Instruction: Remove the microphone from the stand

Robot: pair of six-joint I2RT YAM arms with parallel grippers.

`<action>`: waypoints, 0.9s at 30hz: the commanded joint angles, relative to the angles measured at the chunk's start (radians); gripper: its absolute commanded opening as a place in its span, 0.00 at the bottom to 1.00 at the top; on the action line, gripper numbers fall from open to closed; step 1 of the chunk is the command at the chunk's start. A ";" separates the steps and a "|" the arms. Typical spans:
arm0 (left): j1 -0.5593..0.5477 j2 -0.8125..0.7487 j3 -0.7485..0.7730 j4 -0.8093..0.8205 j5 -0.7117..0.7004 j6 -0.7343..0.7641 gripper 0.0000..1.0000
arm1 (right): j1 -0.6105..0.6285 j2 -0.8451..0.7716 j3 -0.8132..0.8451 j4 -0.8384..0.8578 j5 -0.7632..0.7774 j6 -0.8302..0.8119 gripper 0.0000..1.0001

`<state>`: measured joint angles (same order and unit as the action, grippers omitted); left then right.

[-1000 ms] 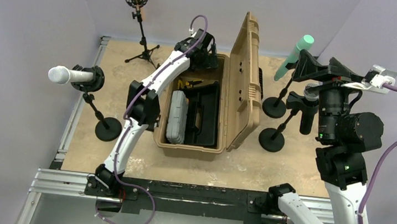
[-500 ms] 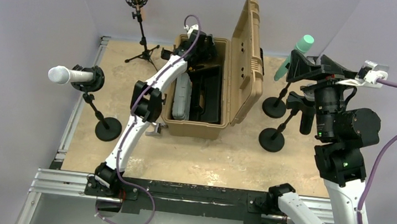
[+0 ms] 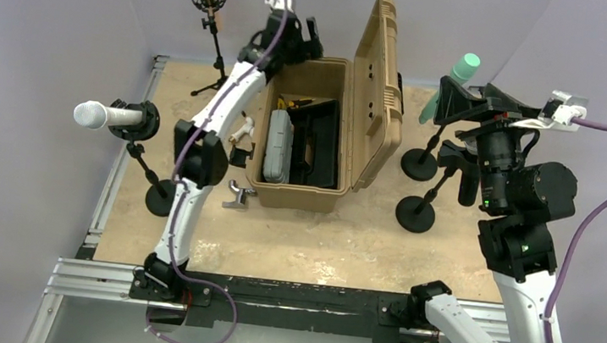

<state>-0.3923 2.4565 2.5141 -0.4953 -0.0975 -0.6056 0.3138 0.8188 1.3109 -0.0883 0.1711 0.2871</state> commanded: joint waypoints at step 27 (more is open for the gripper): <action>0.007 -1.361 -0.816 -0.402 0.315 0.170 0.98 | -0.002 0.048 0.051 0.135 -0.258 -0.008 0.98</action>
<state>-0.3840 1.2526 1.7630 -0.7986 0.2916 -0.5762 0.3138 0.8188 1.3098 -0.0277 0.0319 0.2806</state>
